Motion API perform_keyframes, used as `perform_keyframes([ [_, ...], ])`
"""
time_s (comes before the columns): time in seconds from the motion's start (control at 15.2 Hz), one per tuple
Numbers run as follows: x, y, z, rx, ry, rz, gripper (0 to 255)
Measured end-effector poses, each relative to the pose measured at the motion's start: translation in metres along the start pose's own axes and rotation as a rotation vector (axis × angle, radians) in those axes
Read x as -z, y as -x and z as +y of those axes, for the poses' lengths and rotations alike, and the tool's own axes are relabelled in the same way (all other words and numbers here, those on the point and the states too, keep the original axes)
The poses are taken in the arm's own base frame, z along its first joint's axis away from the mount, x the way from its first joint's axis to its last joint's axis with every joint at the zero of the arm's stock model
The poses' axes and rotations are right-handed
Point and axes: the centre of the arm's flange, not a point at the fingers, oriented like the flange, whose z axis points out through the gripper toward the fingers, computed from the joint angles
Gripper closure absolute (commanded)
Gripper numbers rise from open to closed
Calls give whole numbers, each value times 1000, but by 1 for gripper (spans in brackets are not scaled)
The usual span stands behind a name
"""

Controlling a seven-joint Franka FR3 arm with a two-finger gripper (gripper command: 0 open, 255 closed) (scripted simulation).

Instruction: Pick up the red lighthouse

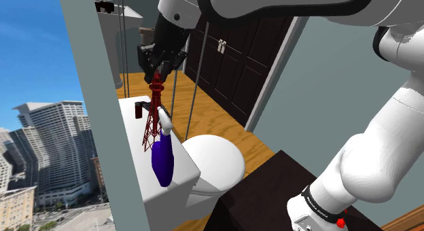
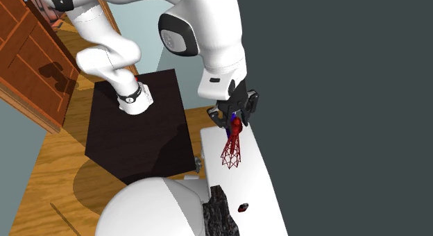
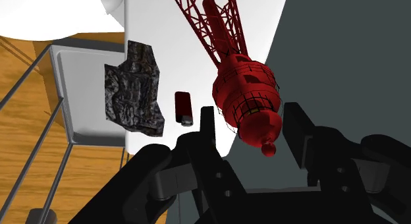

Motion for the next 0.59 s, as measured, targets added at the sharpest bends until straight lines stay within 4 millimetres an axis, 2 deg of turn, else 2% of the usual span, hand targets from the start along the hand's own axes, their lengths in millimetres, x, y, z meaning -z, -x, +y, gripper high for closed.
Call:
perform_keyframes([
  [0.59, 45, -10, -6, 0, 0, 0, 255],
])
